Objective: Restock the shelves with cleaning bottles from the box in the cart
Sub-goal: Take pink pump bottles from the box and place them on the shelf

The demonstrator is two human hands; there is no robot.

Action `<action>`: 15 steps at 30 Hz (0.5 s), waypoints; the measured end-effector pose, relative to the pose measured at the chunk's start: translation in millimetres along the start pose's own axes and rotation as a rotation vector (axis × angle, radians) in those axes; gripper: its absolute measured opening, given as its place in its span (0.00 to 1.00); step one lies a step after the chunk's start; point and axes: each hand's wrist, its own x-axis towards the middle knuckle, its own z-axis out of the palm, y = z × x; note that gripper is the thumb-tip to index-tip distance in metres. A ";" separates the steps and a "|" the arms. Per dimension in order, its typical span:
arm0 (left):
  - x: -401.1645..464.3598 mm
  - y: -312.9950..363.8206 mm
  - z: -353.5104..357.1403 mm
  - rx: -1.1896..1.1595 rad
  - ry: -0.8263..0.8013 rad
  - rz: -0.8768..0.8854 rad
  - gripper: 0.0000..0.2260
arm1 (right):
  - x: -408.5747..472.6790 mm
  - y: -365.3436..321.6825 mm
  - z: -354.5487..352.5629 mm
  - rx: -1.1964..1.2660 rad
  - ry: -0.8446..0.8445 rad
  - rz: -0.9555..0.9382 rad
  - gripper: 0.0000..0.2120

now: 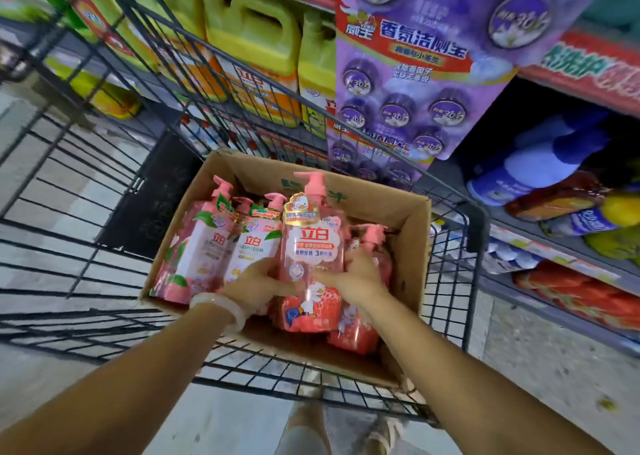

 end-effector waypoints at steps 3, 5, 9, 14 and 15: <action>-20.8 31.7 1.8 -0.024 0.020 0.111 0.11 | -11.2 -17.8 -17.1 0.045 0.055 -0.086 0.36; -36.4 55.1 6.8 -0.025 0.014 0.182 0.12 | -28.1 -37.0 -34.4 0.037 0.110 -0.153 0.37; -73.3 106.0 24.7 0.029 -0.054 0.342 0.12 | -71.9 -72.1 -77.0 0.038 0.215 -0.294 0.30; -130.7 167.4 65.1 0.023 -0.084 0.572 0.15 | -139.2 -105.9 -138.2 0.079 0.368 -0.493 0.36; -142.5 178.2 74.0 0.017 -0.092 0.609 0.18 | -155.7 -113.5 -150.7 0.090 0.407 -0.528 0.35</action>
